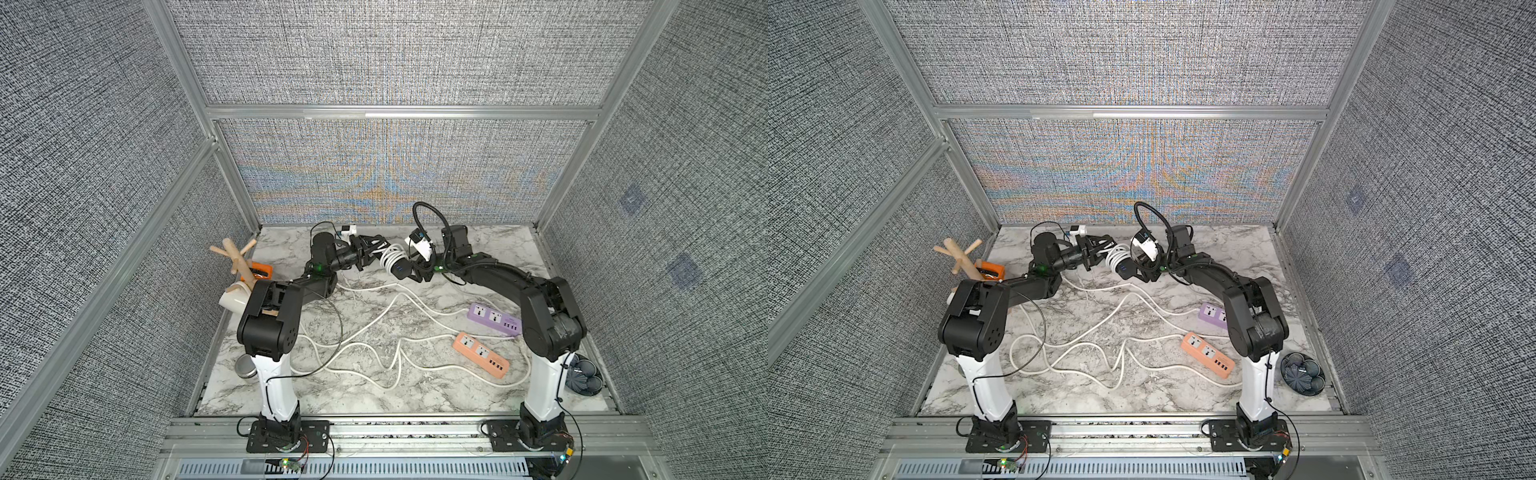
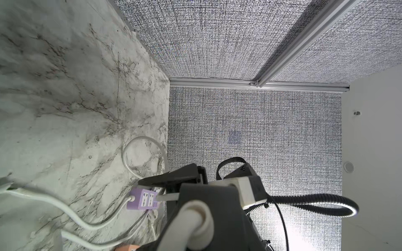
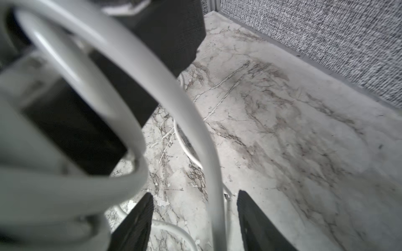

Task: Unwrap the cord wrapped around the power strip
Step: Unwrap the power cord from the power strip.

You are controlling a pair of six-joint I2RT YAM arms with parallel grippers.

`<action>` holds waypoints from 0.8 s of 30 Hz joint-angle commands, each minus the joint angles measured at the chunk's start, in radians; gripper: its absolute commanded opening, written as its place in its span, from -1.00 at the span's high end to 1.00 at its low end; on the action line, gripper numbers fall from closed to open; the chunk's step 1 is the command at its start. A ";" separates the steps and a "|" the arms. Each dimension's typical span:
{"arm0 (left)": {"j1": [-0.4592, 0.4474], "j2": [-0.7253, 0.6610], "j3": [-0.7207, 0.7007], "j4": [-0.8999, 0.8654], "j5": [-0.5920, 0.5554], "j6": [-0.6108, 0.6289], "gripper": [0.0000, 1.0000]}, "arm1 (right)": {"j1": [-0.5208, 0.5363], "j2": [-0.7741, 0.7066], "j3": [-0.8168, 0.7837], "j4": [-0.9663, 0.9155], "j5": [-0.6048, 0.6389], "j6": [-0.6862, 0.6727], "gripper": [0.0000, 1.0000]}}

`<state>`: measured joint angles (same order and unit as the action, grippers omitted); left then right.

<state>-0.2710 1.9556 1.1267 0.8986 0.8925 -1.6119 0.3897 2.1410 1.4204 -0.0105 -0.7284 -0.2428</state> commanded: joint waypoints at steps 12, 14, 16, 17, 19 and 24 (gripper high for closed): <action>-0.010 0.030 -0.028 0.025 0.005 0.045 0.99 | -0.061 -0.058 0.025 -0.003 -0.013 0.044 1.00; -0.010 0.069 -0.023 0.019 -0.014 0.052 0.99 | -0.062 -0.092 0.028 -0.039 -0.006 0.020 1.00; -0.010 0.083 -0.015 0.011 -0.048 0.056 0.99 | -0.058 -0.137 0.010 -0.066 -0.007 -0.010 1.00; -0.010 0.087 -0.012 0.000 -0.076 0.060 0.99 | -0.054 -0.167 -0.005 -0.077 -0.002 -0.024 1.00; -0.011 0.089 -0.006 -0.012 -0.142 0.068 0.99 | -0.039 -0.230 -0.054 -0.085 0.028 -0.054 1.00; -0.025 0.117 0.059 -0.037 -0.254 0.076 0.99 | 0.034 -0.369 -0.185 -0.079 0.174 -0.071 1.00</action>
<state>-0.2913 2.0621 1.1564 0.8440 0.7280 -1.5486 0.4030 1.8103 1.2671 -0.0887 -0.6319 -0.2733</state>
